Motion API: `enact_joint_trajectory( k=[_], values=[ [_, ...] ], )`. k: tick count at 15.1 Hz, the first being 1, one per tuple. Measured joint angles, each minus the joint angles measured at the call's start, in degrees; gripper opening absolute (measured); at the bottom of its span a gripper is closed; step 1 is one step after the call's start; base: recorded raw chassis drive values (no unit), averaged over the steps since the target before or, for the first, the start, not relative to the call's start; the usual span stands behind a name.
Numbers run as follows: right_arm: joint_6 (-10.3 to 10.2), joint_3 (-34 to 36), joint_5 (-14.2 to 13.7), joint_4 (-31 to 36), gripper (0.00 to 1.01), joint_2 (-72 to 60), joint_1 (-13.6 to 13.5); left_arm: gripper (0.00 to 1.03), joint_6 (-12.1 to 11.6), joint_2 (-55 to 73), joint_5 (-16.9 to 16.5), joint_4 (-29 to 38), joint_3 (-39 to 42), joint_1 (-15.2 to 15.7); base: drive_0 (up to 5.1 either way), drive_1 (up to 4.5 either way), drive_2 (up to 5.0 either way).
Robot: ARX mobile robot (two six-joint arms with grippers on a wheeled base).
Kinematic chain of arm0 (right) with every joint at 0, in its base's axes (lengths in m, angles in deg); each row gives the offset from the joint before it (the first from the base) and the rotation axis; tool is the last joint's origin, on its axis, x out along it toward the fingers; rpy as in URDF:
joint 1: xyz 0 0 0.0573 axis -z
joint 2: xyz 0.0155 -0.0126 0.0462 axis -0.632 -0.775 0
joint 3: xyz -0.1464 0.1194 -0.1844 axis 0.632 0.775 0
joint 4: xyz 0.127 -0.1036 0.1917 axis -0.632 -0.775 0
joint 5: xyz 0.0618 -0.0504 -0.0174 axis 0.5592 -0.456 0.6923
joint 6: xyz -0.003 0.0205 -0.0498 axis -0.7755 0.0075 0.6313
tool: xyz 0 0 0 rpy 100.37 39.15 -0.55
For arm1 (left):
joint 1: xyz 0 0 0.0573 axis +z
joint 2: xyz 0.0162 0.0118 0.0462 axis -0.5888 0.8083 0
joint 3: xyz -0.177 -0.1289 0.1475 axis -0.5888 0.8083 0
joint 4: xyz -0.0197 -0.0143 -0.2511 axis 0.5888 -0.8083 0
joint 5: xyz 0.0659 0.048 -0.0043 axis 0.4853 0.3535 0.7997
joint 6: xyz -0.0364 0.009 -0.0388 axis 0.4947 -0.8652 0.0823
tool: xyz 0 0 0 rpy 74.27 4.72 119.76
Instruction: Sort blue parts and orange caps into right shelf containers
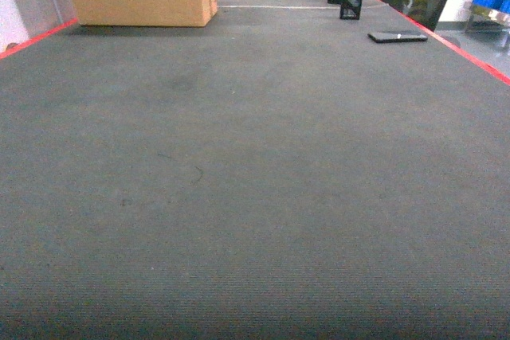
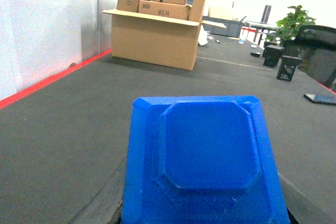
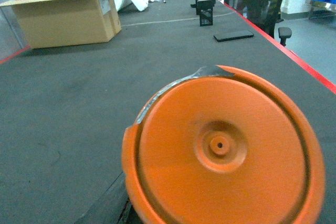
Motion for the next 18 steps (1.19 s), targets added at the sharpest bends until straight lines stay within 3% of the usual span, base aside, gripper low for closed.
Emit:
enact_joint_trajectory(
  k=[1, 2, 3, 4, 5, 7, 8, 10, 11, 12, 13, 14, 18],
  values=[
    [0.0, 0.1, 0.0, -0.9, 0.43, -0.9, 0.0, 0.42, 0.1, 0.5, 0.2, -0.6, 0.0, 0.0, 0.0, 0.0, 0.0],
    [0.1, 0.2, 0.1, -0.3, 0.43, -1.1, 0.0, 0.42, -0.4, -0.7, -2.5, -5.6, -0.5, 1.1, 0.0, 0.0, 0.0],
    [3.0, 1.8, 2.0, 4.0, 0.43, -0.2, 1.4, 0.42, -2.0, -4.5, -8.5, -11.7, 0.0, 3.3, 0.0, 0.0, 0.0],
    [6.5, 4.4, 5.8, 0.6, 0.43, 5.3, 5.9, 0.42, -3.2, -9.9, -14.0, -15.8, 1.6, 6.4, 0.0, 0.0, 0.0],
    [7.5, 5.8, 8.5, -1.9, 0.43, 8.9, 9.0, 0.42, -3.5, -12.3, -16.0, -17.4, 2.5, 8.3, 0.0, 0.0, 0.0],
    [8.2, 7.0, 14.5, -7.2, 0.43, 16.1, 14.5, 0.42, -3.5, -17.5, -19.5, -21.0, 4.7, 11.4, 0.0, 0.0, 0.0],
    [8.5, 8.6, 17.4, -6.8, 0.43, 19.1, 17.5, 0.42, -3.5, -20.8, -21.0, -23.1, 5.3, 13.1, 0.0, 0.0, 0.0],
    [8.6, 9.2, 20.3, -10.5, 0.43, 22.3, 20.5, 0.42, -3.5, -24.2, -23.8, -24.9, 6.3, 15.6, 0.0, 0.0, 0.0],
    [8.8, 9.2, 21.3, -11.9, 0.43, 24.2, 21.5, 0.42, -3.5, -24.9, -27.6, -23.9, 7.5, 18.7, 0.0, 0.0, 0.0],
    [8.8, 9.2, 22.4, -13.3, 0.43, 26.1, 22.4, 0.42, -3.6, -25.8, -27.9, -25.5, 7.5, 20.8, 0.0, 0.0, 0.0],
    [9.0, 9.2, 27.7, -17.9, 0.43, 30.0, 26.6, 0.42, -3.6, -29.9, -28.8, -28.9, 7.5, 20.6, 0.0, 0.0, 0.0],
    [9.0, 9.2, 29.8, -19.0, 0.43, 31.8, 30.9, 0.42, -3.7, -31.7, -28.9, -30.5, 7.5, 20.6, 0.0, 0.0, 0.0],
    [9.0, 9.2, 30.9, -24.1, 0.43, 37.0, 30.8, 0.42, -3.7, -37.4, -28.9, -36.5, 7.5, 20.6, 0.0, 0.0, 0.0]
  ],
)
